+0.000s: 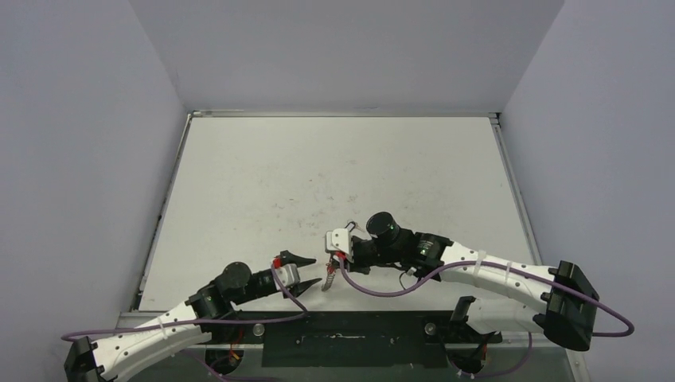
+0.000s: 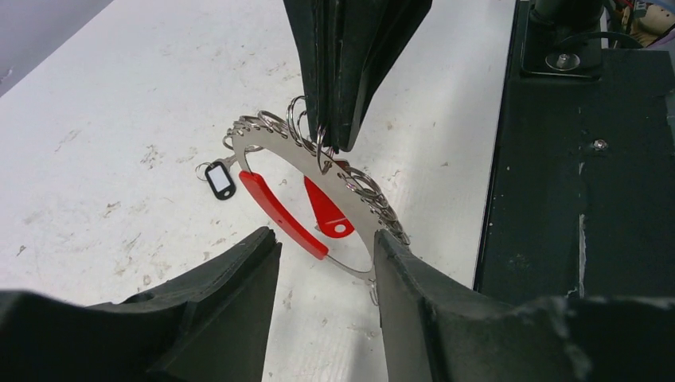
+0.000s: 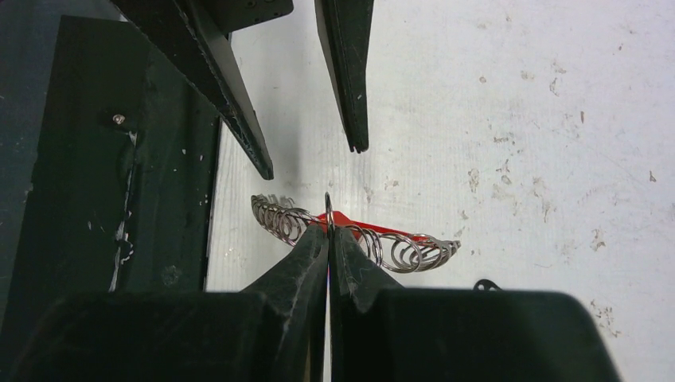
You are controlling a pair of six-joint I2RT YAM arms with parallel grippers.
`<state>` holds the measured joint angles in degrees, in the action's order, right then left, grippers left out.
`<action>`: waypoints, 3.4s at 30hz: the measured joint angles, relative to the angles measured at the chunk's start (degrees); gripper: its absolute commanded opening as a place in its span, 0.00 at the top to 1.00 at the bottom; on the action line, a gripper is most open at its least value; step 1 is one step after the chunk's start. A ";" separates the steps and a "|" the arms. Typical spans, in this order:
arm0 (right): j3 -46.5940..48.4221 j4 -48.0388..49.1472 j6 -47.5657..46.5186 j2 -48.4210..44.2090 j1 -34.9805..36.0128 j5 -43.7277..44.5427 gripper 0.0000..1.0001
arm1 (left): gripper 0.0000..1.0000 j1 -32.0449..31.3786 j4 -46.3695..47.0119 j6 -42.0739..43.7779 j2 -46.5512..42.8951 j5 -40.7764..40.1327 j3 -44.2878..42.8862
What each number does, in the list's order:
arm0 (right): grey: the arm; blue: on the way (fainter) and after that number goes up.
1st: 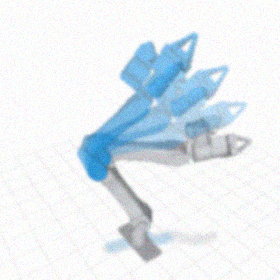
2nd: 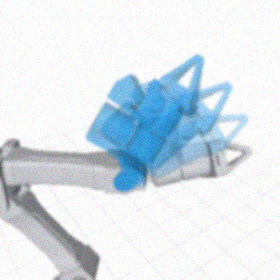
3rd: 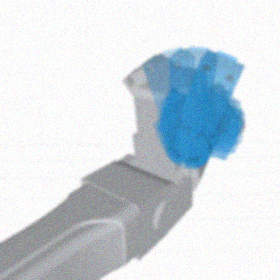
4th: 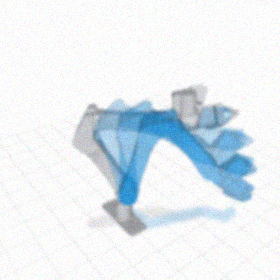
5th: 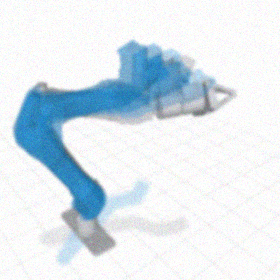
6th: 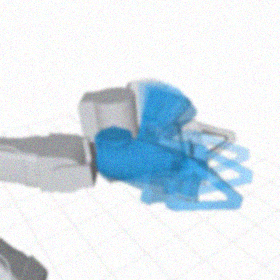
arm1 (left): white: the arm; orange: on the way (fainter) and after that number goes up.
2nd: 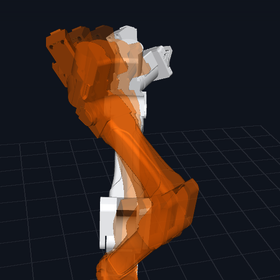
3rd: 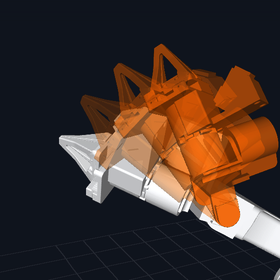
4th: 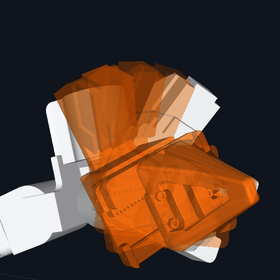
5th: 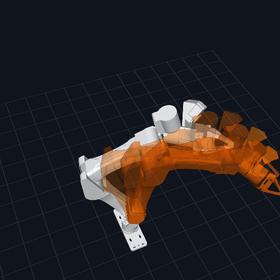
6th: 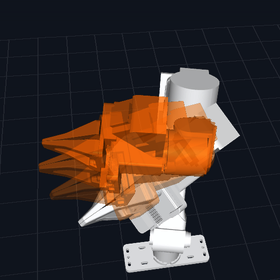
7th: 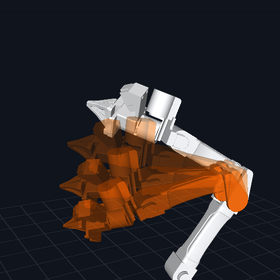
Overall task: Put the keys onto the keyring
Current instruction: Adjust the keyring at the center of the board.
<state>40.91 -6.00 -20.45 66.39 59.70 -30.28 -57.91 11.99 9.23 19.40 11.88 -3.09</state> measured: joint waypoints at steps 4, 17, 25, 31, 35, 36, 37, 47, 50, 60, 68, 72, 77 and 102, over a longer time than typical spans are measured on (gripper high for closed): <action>4.68 -7.48 -1.40 1.62 0.02 1.53 1.00 | 0.62 0.00 -3.48 1.18 0.09 -0.57 -2.36; 11.54 -17.14 2.21 17.03 -0.17 3.98 1.00 | 0.65 0.00 0.35 3.10 15.08 -0.74 -4.33; 11.80 -19.02 3.74 18.56 -0.87 4.02 1.00 | 0.74 0.00 8.85 3.10 23.56 0.15 -4.33; 11.69 -18.23 3.76 17.07 -1.09 2.97 1.00 | 0.71 0.00 15.56 3.10 27.26 1.79 -4.24; 11.47 -17.38 3.76 15.78 -1.18 2.29 1.00 | 0.74 0.00 19.15 3.28 28.85 2.12 -3.63; 11.30 -17.14 3.78 15.50 -1.18 2.19 1.00 | 0.74 0.00 19.82 3.39 29.20 2.19 -3.43; 11.08 -16.96 3.76 15.19 -1.18 2.05 1.00 | 0.74 0.00 20.39 3.52 29.51 2.29 -3.23; 9.64 -15.93 3.78 12.92 -1.22 1.27 1.00 | 0.88 -0.04 21.70 5.01 30.29 3.69 -2.84; 9.64 -15.80 3.80 12.85 -1.22 1.22 1.00 | 0.84 -0.04 21.70 5.25 30.42 4.28 -2.84; 9.62 -15.87 4.39 12.85 -1.22 0.48 1.00 | 1.00 -0.02 21.81 6.14 31.95 5.75 -2.84; 6.16 -12.11 5.27 10.78 -2.54 0.55 0.63 | 1.00 -0.04 23.63 4.42 32.57 5.62 -2.58; -0.50 -6.10 6.10 3.34 -6.12 0.02 0.59 | 1.00 -0.04 28.52 2.32 31.15 4.24 0.46; -10.36 5.51 6.12 -7.56 -9.44 -3.17 0.54 | 1.00 -0.04 30.53 0.94 26.95 2.47 2.75; -18.99 34.47 8.57 -6.43 -5.88 -11.02 0.79 | 1.00 -0.04 31.04 0.87 16.61 2.95 2.75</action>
<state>21.91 28.47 -11.88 59.96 53.82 -41.30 -57.95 43.03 10.11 36.01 14.83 -0.34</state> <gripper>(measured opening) 0.199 0.009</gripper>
